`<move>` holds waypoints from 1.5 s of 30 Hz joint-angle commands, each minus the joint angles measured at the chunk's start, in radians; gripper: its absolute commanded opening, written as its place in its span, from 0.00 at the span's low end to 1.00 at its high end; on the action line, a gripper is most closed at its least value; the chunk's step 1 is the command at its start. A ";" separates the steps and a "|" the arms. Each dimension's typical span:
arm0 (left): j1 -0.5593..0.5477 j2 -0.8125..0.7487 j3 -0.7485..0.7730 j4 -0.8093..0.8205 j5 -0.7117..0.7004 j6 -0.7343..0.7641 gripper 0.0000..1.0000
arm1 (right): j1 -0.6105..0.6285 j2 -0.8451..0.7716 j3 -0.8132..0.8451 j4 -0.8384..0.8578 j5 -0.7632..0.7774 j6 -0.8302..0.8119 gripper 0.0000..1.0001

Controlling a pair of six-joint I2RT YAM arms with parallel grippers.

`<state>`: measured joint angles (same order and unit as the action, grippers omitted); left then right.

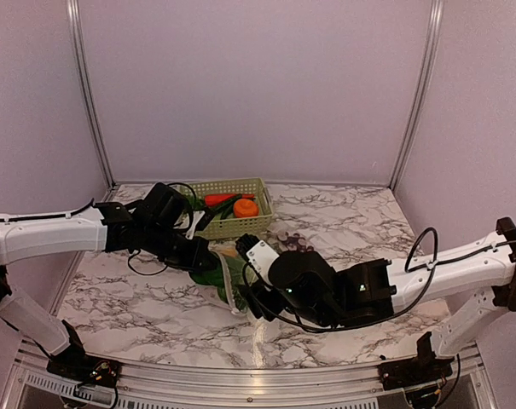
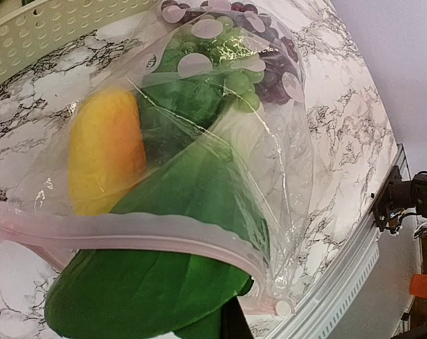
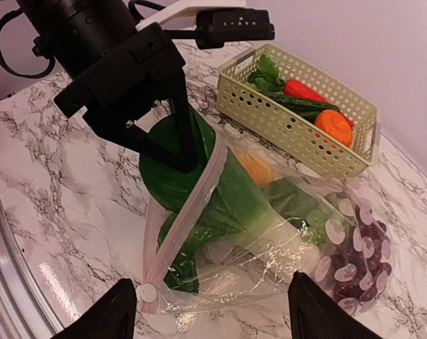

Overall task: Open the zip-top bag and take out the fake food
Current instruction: Adjust the fake vegetable in the zipper food storage bag.

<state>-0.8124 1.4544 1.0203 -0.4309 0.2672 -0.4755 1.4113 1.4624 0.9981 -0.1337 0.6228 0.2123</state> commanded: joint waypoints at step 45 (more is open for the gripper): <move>-0.084 0.115 -0.173 0.278 0.014 -0.175 0.00 | -0.403 0.254 -0.101 0.125 -0.599 0.497 0.37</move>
<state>-0.8894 1.5520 0.8257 -0.1612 0.2646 -0.6514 1.0225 1.7054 0.8547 -0.0414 0.0311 0.7013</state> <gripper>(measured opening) 0.028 0.520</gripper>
